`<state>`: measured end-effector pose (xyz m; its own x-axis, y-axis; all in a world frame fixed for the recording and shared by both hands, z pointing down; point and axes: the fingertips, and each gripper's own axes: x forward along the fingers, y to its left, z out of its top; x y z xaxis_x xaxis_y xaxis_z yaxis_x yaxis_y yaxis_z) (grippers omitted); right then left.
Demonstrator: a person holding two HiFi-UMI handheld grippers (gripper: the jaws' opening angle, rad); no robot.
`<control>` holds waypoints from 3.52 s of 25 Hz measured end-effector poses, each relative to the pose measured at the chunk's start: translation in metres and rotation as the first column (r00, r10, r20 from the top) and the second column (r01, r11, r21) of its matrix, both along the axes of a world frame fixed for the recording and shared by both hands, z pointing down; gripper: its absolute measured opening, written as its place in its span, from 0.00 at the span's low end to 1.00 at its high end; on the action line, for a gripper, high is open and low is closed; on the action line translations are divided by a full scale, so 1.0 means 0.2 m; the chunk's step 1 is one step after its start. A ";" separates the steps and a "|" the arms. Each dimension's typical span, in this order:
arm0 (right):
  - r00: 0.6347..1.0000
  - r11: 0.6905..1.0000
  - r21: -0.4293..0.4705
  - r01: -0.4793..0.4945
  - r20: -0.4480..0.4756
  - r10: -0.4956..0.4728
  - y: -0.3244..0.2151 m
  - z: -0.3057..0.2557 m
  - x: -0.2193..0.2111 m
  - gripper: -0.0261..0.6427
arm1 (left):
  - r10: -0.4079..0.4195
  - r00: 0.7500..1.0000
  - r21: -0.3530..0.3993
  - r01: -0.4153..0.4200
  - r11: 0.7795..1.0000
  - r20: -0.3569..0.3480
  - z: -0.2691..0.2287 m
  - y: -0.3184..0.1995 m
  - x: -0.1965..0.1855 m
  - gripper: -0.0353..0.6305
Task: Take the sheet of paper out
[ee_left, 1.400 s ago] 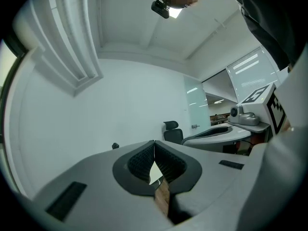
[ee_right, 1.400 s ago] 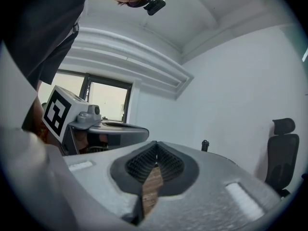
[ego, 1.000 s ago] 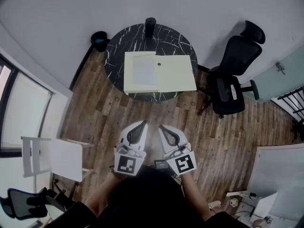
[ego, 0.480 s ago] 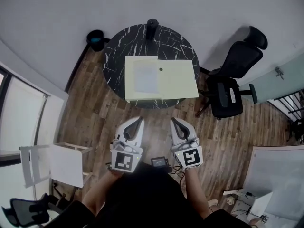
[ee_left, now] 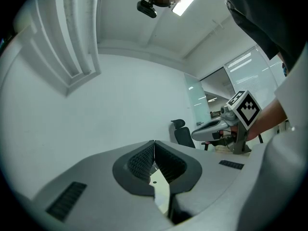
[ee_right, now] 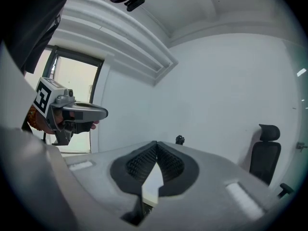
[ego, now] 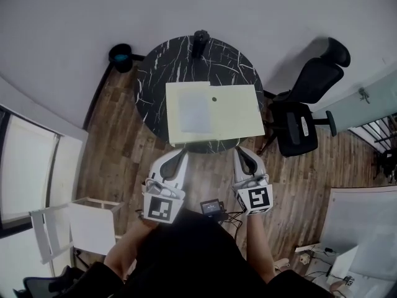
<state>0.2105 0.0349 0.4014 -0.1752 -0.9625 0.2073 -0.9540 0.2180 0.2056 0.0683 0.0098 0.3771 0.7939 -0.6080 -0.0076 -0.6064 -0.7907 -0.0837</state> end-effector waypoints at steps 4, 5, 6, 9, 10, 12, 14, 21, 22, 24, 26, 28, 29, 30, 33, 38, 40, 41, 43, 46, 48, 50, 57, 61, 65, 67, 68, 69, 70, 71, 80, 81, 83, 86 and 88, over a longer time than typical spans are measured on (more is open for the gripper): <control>1.000 1.000 0.009 -0.025 -0.001 0.025 -0.09 -0.02 -0.01 0.04 | 0.017 1.000 0.015 -0.017 1.000 0.004 0.00 -0.10 -0.03 0.06; 1.000 1.000 0.007 -0.029 -0.004 0.029 -0.10 -0.02 -0.01 0.04 | 0.021 1.000 0.021 -0.021 1.000 0.002 -0.01 -0.11 -0.03 0.06; 0.999 0.999 0.005 -0.032 -0.008 0.032 -0.10 -0.02 -0.01 0.04 | 0.025 1.000 0.025 -0.025 0.999 -0.001 -0.01 -0.11 -0.04 0.06; 0.999 0.999 -0.001 -0.041 -0.019 0.041 -0.13 -0.01 -0.02 0.04 | 0.027 0.999 0.008 -0.027 1.000 -0.026 0.01 -0.13 -0.07 0.06; 0.999 0.999 -0.001 -0.043 -0.024 0.043 -0.13 -0.01 -0.03 0.04 | 0.030 0.999 0.001 -0.030 1.000 -0.030 0.03 -0.14 -0.07 0.06; 0.998 0.999 -0.006 -0.050 -0.031 0.050 -0.13 0.00 -0.04 0.04 | 0.040 0.999 -0.001 -0.040 0.999 -0.025 0.05 -0.15 -0.09 0.06; 0.998 0.998 -0.018 -0.057 -0.038 0.057 -0.12 0.01 -0.04 0.04 | 0.044 0.999 -0.010 -0.044 0.999 -0.026 0.06 -0.15 -0.10 0.06; 0.996 0.997 -0.040 -0.073 -0.062 0.070 -0.09 0.02 -0.03 0.04 | -0.039 0.997 -0.091 0.032 0.995 -0.073 0.07 -0.20 -0.23 0.06; 0.996 0.997 -0.042 -0.072 -0.064 0.069 -0.09 0.01 -0.03 0.04 | -0.048 0.996 -0.094 0.041 0.995 -0.075 0.08 -0.21 -0.24 0.06; 0.997 0.997 -0.045 -0.064 -0.057 0.061 -0.08 0.01 -0.04 0.04 | -0.054 0.996 -0.068 0.049 0.996 -0.071 0.07 -0.20 -0.27 0.06; 0.998 0.998 -0.044 -0.050 -0.042 0.048 -0.10 0.01 -0.07 0.04 | -0.065 0.996 -0.058 0.061 0.996 -0.062 0.07 -0.18 -0.31 0.06; 0.999 0.999 -0.042 -0.026 -0.048 0.024 -0.14 0.01 -0.09 0.04 | -0.091 0.994 -0.078 0.085 0.993 -0.068 0.09 -0.17 -0.34 0.06; 0.998 0.999 -0.042 -0.008 -0.057 0.005 -0.16 0.02 -0.11 0.04 | -0.105 0.992 -0.098 0.097 0.990 -0.073 0.11 -0.18 -0.35 0.06; 0.998 0.999 -0.042 0.012 -0.068 -0.014 -0.19 0.03 -0.14 0.04 | -0.114 0.991 -0.117 0.105 0.988 -0.072 0.14 -0.18 -0.36 0.06; 0.993 0.998 -0.042 0.056 -0.100 -0.060 -0.26 0.04 -0.20 0.04 | -0.110 0.993 -0.127 0.103 0.986 -0.050 0.17 -0.20 -0.37 0.06; 0.988 0.995 -0.031 0.099 -0.115 -0.102 -0.33 0.04 -0.27 0.04 | -0.119 0.993 -0.129 0.114 0.985 -0.027 0.18 -0.22 -0.39 0.06; 0.988 0.994 -0.027 0.106 -0.106 -0.109 -0.34 0.05 -0.27 0.04 | -0.103 0.994 -0.097 0.106 0.990 0.031 0.22 -0.22 -0.38 0.06; 0.990 0.994 -0.026 0.105 -0.093 -0.107 -0.35 0.05 -0.26 0.04 | -0.099 0.994 -0.093 0.103 0.990 0.048 0.23 -0.23 -0.38 0.06; 0.993 0.994 -0.026 0.103 -0.062 -0.104 -0.36 0.06 -0.24 0.04 | -0.104 0.993 -0.114 0.110 0.987 0.052 0.24 -0.23 -0.37 0.06; 0.992 0.993 -0.043 0.111 -0.053 -0.113 -0.40 0.11 -0.20 0.04 | -0.116 0.993 -0.136 0.118 0.984 0.022 0.21 -0.23 -0.37 0.06; 0.987 0.989 -0.060 0.138 -0.071 -0.142 -0.44 0.14 -0.20 0.04 | -0.106 0.994 -0.121 0.105 0.987 -0.006 0.17 -0.23 -0.38 0.06; 0.976 0.982 -0.071 0.176 -0.114 -0.183 -0.50 0.16 -0.22 0.04 | -0.108 0.994 -0.112 0.105 0.988 -0.019 0.15 -0.24 -0.40 0.06; 0.942 0.954 -0.117 0.276 -0.166 -0.293 -0.65 0.22 -0.26 0.04 | -0.143 0.990 -0.127 0.141 0.982 -0.008 0.20 -0.32 -0.44 0.06; 0.936 0.948 -0.134 0.287 -0.171 -0.308 -0.75 0.25 -0.24 0.04 | -0.142 0.990 -0.152 0.141 0.978 0.008 0.23 -0.38 -0.43 0.06; 0.926 0.942 -0.149 0.301 -0.191 -0.327 -0.80 0.29 -0.24 0.04 | -0.129 0.991 -0.162 0.130 0.978 0.019 0.26 -0.42 -0.39 0.06; 0.923 0.938 -0.162 0.307 -0.189 -0.335 -0.82 0.33 -0.22 0.04 | -0.118 0.993 -0.160 0.121 0.980 0.028 0.27 -0.43 -0.37 0.06; 0.923 0.935 -0.172 0.309 -0.183 -0.338 -0.83 0.36 -0.21 0.04 | -0.114 0.993 -0.161 0.117 0.980 0.030 0.27 -0.43 -0.36 0.06; 0.923 0.933 -0.184 0.310 -0.177 -0.341 -0.84 0.39 -0.20 0.04 | -0.109 0.994 -0.162 0.112 0.980 0.032 0.27 -0.43 -0.35 0.06; 0.922 0.930 -0.197 0.310 -0.174 -0.345 -0.85 0.42 -0.19 0.04 | -0.103 0.994 -0.161 0.108 0.981 0.034 0.28 -0.43 -0.35 0.06; 0.920 0.927 -0.211 0.311 -0.176 -0.349 -0.87 0.45 -0.18 0.04 | -0.098 0.994 -0.158 0.103 0.982 0.040 0.28 -0.43 -0.34 0.06; 0.886 0.900 -0.272 0.340 -0.227 -0.404 -0.99 0.71 -0.10 0.04 | -0.095 0.993 -0.160 0.105 0.981 0.066 0.32 -0.47 -0.33 0.06; 0.883 0.897 -0.277 0.343 -0.230 -0.409 -1.00 0.74 -0.09 0.04 | -0.090 0.993 -0.158 0.100 0.982 0.070 0.33 -0.47 -0.32 0.06; 0.876 0.890 -0.300 0.345 -0.238 -0.419 -1.02 0.80 -0.07 0.04 | -0.082 0.994 -0.161 0.093 0.983 0.071 0.35 -0.48 -0.31 0.06; 0.867 0.878 -0.337 0.340 -0.249 -0.431 -1.05 0.89 -0.03 0.04 | -0.070 0.995 -0.164 0.081 0.983 0.073 0.36 -0.49 -0.29 0.06; 0.859 0.872 -0.364 0.328 -0.270 -0.436 -1.07 0.94 0.01 0.04 | -0.058 0.996 -0.157 0.069 0.985 0.072 0.36 -0.50 -0.28 0.06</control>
<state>0.2120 -0.1792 0.5894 -0.3841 -0.7163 0.5826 -0.6666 0.6517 0.3618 0.0123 -0.0901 0.4492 0.7492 -0.6463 0.1452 -0.6529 -0.7574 -0.0024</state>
